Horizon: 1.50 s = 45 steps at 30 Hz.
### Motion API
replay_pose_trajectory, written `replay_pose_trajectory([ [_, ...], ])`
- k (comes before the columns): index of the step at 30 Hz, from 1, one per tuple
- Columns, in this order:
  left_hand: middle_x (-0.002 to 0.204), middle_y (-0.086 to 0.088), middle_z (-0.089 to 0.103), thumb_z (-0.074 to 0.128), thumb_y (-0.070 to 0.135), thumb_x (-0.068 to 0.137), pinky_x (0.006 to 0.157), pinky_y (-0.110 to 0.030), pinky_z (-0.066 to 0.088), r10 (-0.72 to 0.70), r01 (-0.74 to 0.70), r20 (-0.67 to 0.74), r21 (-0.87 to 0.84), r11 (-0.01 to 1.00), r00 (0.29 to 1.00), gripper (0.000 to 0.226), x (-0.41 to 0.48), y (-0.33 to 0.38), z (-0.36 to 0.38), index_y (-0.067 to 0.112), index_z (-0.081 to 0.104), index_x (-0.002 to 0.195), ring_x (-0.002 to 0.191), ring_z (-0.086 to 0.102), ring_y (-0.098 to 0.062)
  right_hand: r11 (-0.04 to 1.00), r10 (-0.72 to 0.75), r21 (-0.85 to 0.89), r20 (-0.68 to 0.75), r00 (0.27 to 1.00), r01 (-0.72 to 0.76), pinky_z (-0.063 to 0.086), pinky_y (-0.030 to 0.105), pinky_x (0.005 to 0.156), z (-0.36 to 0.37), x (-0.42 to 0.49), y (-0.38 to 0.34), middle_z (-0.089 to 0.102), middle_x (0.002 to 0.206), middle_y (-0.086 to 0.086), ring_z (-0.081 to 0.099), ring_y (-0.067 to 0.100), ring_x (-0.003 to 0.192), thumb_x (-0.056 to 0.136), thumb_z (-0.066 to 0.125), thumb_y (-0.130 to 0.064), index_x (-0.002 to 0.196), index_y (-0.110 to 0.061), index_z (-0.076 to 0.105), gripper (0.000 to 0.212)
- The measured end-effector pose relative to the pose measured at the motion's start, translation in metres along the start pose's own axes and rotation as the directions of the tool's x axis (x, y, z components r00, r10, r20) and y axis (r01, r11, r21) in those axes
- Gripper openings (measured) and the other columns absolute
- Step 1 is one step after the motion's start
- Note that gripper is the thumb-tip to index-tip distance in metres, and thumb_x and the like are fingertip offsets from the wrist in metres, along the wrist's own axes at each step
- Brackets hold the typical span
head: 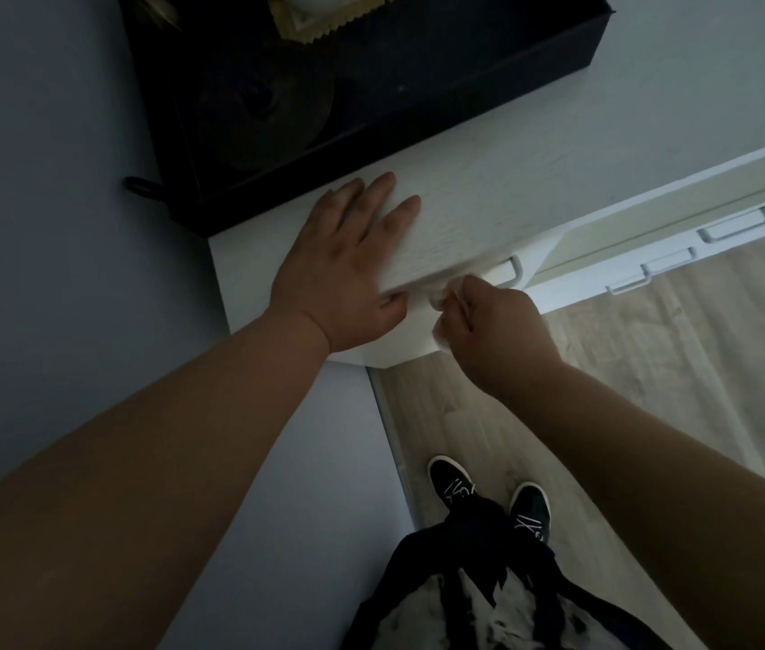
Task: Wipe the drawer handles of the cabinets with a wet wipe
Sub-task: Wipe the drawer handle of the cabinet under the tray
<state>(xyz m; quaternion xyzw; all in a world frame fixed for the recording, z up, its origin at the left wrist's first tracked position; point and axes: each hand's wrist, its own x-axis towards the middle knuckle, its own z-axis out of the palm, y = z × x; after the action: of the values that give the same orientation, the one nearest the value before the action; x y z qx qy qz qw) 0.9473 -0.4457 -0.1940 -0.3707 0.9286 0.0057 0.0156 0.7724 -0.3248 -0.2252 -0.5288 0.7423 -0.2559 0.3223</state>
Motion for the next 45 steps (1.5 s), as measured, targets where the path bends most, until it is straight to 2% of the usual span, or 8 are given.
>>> replay_pose_trajectory([
  [10, 0.171, -0.010, 0.019, 0.057, 0.058, 0.082, 0.125, -0.055, 0.023, -0.006, 0.006, 0.018, 0.018, 1.000, 1.000, 0.096, 0.000, 0.000, 0.000, 0.023, 0.023, 0.164, 0.153, 0.024, -0.038, 0.975, 0.129, 0.183, 0.001, 0.992, -0.127, 0.056, 0.043, 0.062, 0.004, 0.004, 0.007, 0.068, 0.072, 0.000, 0.062, 0.017, 0.061, 0.102, 0.051, -0.027, 0.084, -0.011, 0.066, 0.028],
  [14, 0.171, -0.011, 0.020, 0.057, 0.059, 0.083, 0.124, -0.055, 0.025, -0.003, 0.003, 0.006, 0.025, 1.000, 1.000, 0.095, 0.000, 0.000, 0.000, 0.023, 0.024, 0.164, 0.153, 0.025, -0.039, 0.952, 0.119, 0.281, 0.017, 0.993, -0.119, 0.043, 0.011, 0.057, 0.005, -0.007, 0.005, 0.066, 0.067, -0.023, 0.059, -0.002, 0.061, 0.103, 0.054, -0.023, 0.079, -0.021, 0.066, 0.027],
  [18, 0.171, -0.011, 0.020, 0.056, 0.059, 0.083, 0.124, -0.055, 0.024, -0.003, 0.003, 0.013, 0.026, 1.000, 1.000, 0.095, 0.001, 0.001, 0.000, 0.023, 0.023, 0.164, 0.153, 0.025, -0.039, 0.973, 0.089, 0.213, 0.018, 0.996, -0.091, 0.048, 0.028, 0.059, 0.003, 0.001, 0.012, 0.068, 0.070, -0.008, 0.059, 0.008, 0.060, 0.103, 0.054, -0.026, 0.085, -0.015, 0.067, 0.025],
  [22, 0.171, -0.011, 0.019, 0.055, 0.059, 0.082, 0.124, -0.054, 0.024, -0.008, 0.008, 0.020, 0.026, 1.000, 1.000, 0.095, 0.000, 0.000, -0.001, 0.023, 0.023, 0.164, 0.153, 0.024, -0.038, 0.945, 0.093, 0.315, 0.015, 0.996, -0.093, 0.043, 0.005, 0.063, 0.005, -0.010, 0.010, 0.069, 0.074, -0.028, 0.064, -0.008, 0.069, 0.103, 0.055, -0.019, 0.093, -0.020, 0.074, 0.021],
  [31, 0.171, -0.010, 0.020, 0.056, 0.060, 0.083, 0.125, -0.054, 0.024, -0.010, 0.009, 0.001, 0.023, 1.000, 1.000, 0.094, -0.001, 0.001, -0.001, 0.023, 0.024, 0.164, 0.153, 0.024, -0.037, 0.938, 0.011, 0.346, -0.024, 1.000, -0.002, 0.062, 0.038, 0.087, 0.013, -0.017, 0.009, 0.078, 0.090, -0.014, 0.074, 0.000, 0.088, 0.103, 0.056, -0.016, 0.116, -0.021, 0.074, 0.023],
  [35, 0.171, -0.010, 0.020, 0.055, 0.061, 0.083, 0.125, -0.053, 0.023, -0.008, 0.008, 0.003, 0.021, 1.000, 1.000, 0.094, -0.001, 0.001, -0.002, 0.024, 0.024, 0.164, 0.153, 0.024, -0.037, 0.935, 0.008, 0.354, -0.016, 1.000, -0.001, 0.063, 0.038, 0.087, 0.011, -0.014, 0.012, 0.078, 0.091, -0.011, 0.075, 0.002, 0.088, 0.102, 0.058, -0.018, 0.119, -0.021, 0.075, 0.025],
  [40, 0.172, -0.009, 0.018, 0.054, 0.062, 0.083, 0.125, -0.053, 0.022, -0.014, 0.013, 0.018, 0.034, 0.999, 1.000, 0.095, 0.000, 0.000, -0.001, 0.025, 0.022, 0.164, 0.154, 0.022, -0.036, 0.947, 0.031, 0.320, -0.051, 0.998, -0.014, 0.060, 0.025, 0.083, 0.011, -0.011, 0.008, 0.077, 0.089, -0.015, 0.073, -0.003, 0.084, 0.103, 0.059, -0.021, 0.106, -0.014, 0.076, 0.019],
  [45, 0.172, -0.008, 0.016, 0.053, 0.063, 0.082, 0.126, -0.052, 0.021, -0.026, 0.025, 0.033, 0.037, 0.999, 0.999, 0.096, -0.001, 0.001, -0.001, 0.027, 0.020, 0.164, 0.155, 0.020, -0.035, 0.990, -0.142, 0.002, -0.062, 0.988, 0.143, 0.055, 0.038, 0.057, 0.017, -0.014, 0.007, 0.064, 0.063, -0.001, 0.061, 0.021, 0.056, 0.100, 0.058, -0.029, 0.082, -0.010, 0.069, 0.029],
])
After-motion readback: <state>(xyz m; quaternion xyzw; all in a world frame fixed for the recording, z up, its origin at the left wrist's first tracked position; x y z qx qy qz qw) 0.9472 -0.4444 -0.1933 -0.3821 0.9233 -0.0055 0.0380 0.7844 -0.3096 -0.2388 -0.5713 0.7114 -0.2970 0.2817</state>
